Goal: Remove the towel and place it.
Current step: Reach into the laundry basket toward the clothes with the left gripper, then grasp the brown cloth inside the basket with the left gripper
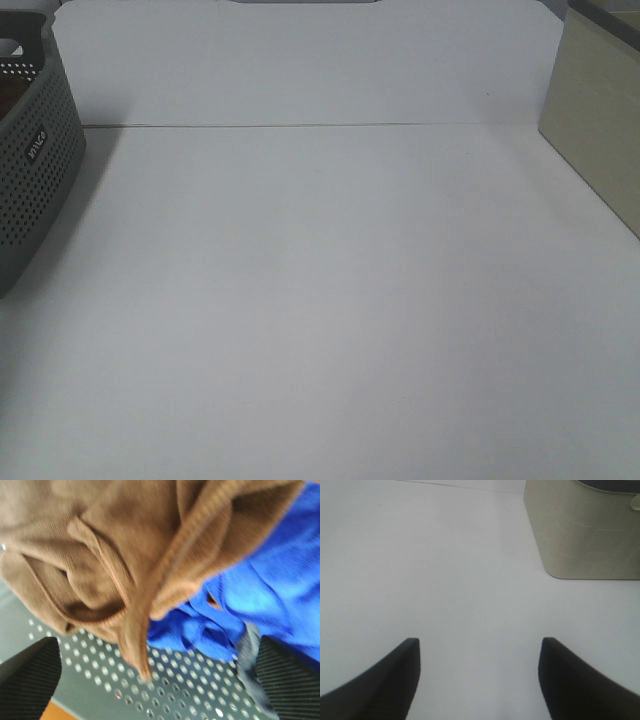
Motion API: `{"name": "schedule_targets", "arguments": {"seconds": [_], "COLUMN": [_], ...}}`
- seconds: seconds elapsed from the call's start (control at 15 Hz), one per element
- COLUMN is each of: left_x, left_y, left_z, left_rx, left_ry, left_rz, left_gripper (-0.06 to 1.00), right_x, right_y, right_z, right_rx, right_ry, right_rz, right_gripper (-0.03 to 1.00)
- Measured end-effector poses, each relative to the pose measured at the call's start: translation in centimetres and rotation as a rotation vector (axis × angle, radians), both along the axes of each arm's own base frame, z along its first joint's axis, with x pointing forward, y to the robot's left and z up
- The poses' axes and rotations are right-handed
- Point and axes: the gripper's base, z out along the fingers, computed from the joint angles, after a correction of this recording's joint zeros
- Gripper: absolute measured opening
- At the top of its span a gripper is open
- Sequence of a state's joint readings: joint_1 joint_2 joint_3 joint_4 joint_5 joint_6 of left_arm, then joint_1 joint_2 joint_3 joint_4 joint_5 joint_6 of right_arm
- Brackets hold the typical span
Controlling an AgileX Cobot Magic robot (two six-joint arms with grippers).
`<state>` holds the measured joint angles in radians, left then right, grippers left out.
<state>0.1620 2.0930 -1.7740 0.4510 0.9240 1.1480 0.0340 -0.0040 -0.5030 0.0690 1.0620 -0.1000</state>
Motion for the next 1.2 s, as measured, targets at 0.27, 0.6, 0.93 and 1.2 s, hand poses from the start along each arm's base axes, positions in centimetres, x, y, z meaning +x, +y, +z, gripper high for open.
{"name": "schedule_targets", "arguments": {"seconds": [0.27, 0.6, 0.93, 1.2], "left_x": [0.5, 0.5, 0.7, 1.0], "left_y": [0.1, 0.0, -0.3, -0.4], "left_z": [-1.5, -1.5, -1.6, -1.5], "left_rx": [0.007, 0.003, -0.038, -0.042], "left_ry": [0.030, 0.032, 0.009, -0.023], "left_rz": [-0.022, -0.033, -0.032, -0.042], "left_gripper": [0.99, 0.81, 0.59, 0.10], "right_x": [0.0, 0.0, 0.0, 0.0], "right_y": [0.0, 0.0, 0.0, 0.0], "right_z": [0.0, 0.0, 0.0, 0.0], "right_rx": [0.000, 0.000, 0.000, 0.000], "right_ry": [0.000, 0.000, 0.000, 0.000], "right_rz": [0.000, 0.000, 0.000, 0.000], "right_gripper": [0.66, 0.66, 0.66, 0.66]}}
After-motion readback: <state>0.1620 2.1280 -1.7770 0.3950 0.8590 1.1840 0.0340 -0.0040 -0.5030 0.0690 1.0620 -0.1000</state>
